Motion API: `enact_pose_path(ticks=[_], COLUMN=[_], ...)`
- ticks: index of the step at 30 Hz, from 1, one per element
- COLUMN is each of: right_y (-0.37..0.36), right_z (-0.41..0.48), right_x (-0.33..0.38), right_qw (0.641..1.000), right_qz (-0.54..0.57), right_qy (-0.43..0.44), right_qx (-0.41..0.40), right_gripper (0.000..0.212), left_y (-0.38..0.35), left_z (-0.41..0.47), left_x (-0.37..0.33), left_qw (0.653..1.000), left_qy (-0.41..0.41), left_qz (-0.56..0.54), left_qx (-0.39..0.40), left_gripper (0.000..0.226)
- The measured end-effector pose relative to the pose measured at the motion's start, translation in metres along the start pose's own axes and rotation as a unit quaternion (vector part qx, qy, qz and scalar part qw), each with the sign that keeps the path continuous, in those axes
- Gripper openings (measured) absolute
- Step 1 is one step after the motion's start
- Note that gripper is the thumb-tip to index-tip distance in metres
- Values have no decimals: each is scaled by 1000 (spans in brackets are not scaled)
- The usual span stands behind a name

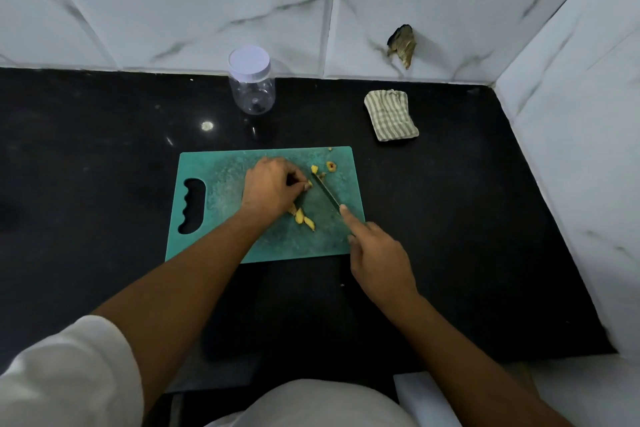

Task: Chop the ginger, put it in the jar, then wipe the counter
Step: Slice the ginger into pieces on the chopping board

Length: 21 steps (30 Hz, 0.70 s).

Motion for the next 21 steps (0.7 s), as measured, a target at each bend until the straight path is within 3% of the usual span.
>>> enact_pose_path(ticks=[10, 16, 21], right_y=[9, 19, 20], right_z=[-2, -4, 1], right_x=[-14, -15, -14], right_qw=[992, 966, 961], right_qz=[125, 246, 265], right_qy=[6, -51, -64], right_qx=[-10, -55, -55], right_gripper=[55, 51, 50], left_y=[7, 15, 10], left_z=[-1, 6, 28], left_x=[4, -3, -24], left_qw=[1000, 999, 994], left_qy=[-19, -24, -89], left_qz=[-15, -25, 33], left_qx=[6, 4, 59], left_gripper=[3, 8, 33])
Point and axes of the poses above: each hand's wrist, its own z-axis towards the middle knuckle, its own y-axis out of the back of the hand, x = y × z, the point moved 3 cm from there along z, towards the middle knuckle
